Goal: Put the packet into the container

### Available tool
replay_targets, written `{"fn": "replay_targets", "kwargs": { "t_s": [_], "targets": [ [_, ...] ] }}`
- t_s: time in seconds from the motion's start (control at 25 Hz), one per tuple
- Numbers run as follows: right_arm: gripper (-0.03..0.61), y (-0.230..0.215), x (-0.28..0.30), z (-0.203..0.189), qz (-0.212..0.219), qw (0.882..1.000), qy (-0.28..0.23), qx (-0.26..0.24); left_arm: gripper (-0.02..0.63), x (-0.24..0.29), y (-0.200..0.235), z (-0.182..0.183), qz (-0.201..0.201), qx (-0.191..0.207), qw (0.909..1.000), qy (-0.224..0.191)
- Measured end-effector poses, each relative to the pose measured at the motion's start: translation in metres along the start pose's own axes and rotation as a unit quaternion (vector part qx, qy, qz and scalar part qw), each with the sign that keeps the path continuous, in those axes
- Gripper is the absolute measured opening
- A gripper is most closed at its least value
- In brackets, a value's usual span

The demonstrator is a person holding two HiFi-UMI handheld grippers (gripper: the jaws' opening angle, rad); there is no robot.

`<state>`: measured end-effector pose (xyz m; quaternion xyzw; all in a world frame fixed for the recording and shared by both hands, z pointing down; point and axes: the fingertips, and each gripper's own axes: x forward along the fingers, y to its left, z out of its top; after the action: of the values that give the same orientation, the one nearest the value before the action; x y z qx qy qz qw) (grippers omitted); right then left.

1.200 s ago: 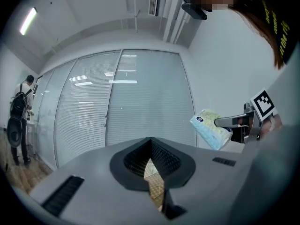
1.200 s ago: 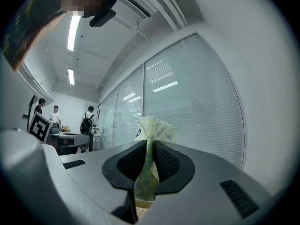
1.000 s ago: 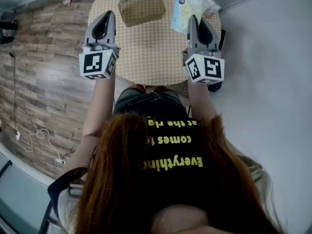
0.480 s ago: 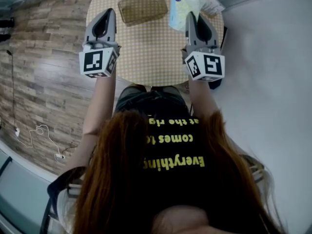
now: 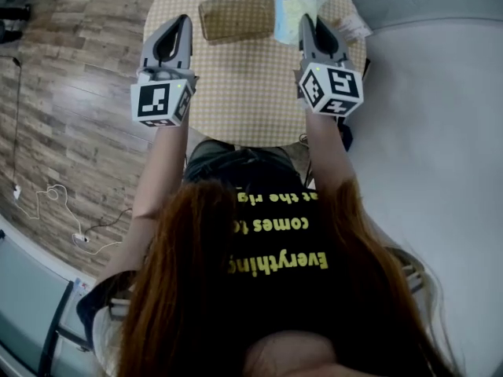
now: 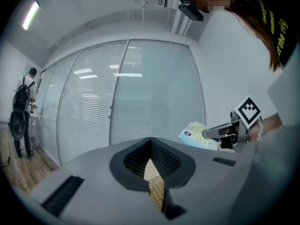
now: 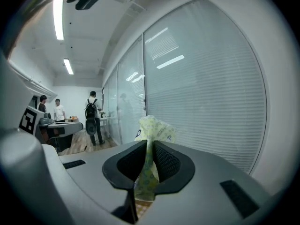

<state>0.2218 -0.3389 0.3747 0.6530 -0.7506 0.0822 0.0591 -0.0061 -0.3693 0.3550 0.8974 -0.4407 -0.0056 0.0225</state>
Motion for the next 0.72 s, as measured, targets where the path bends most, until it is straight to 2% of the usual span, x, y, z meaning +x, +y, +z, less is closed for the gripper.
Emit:
{"fn": "replay_targets", "kwargs": {
  "t_s": [0.12, 0.24, 0.32, 0.4, 0.48, 0.56, 0.64, 0.72],
  "targets": [
    [0.057, 0.003, 0.038, -0.024, 0.025, 0.998, 0.049, -0.004, 0.000, 0.002, 0.013, -0.004, 0.016, 0.000, 0.9998, 0.009],
    [0.057, 0.018, 0.064, -0.044, 0.084, 0.992, 0.087, -0.033, 0.000, 0.000, 0.017, -0.006, 0.025, -0.001, 0.9996, 0.014],
    [0.058, 0.030, 0.081, -0.056, 0.139, 0.982, 0.110, -0.067, 0.000, 0.001, 0.019, -0.008, 0.027, -0.006, 0.9996, 0.010],
    [0.058, 0.040, 0.095, -0.066, 0.199, 0.966, 0.128, -0.108, -0.001, 0.001, 0.021, -0.010, 0.032, -0.009, 0.9994, 0.011],
    [0.057, 0.051, 0.103, -0.072, 0.257, 0.944, 0.135, -0.159, 0.000, 0.001, 0.022, -0.011, 0.035, -0.009, 0.9993, 0.012],
    [0.057, 0.062, 0.107, -0.078, 0.307, 0.916, 0.136, -0.222, 0.000, 0.000, 0.020, -0.012, 0.032, -0.007, 0.9994, 0.008],
    [0.057, 0.075, 0.105, -0.084, 0.356, 0.880, 0.132, -0.285, 0.000, -0.004, 0.019, -0.013, 0.034, -0.004, 0.9994, 0.009],
    [0.057, 0.091, 0.096, -0.088, 0.405, 0.840, 0.128, -0.339, 0.000, -0.011, 0.018, -0.013, 0.037, -0.004, 0.9992, 0.013]
  ]
}}
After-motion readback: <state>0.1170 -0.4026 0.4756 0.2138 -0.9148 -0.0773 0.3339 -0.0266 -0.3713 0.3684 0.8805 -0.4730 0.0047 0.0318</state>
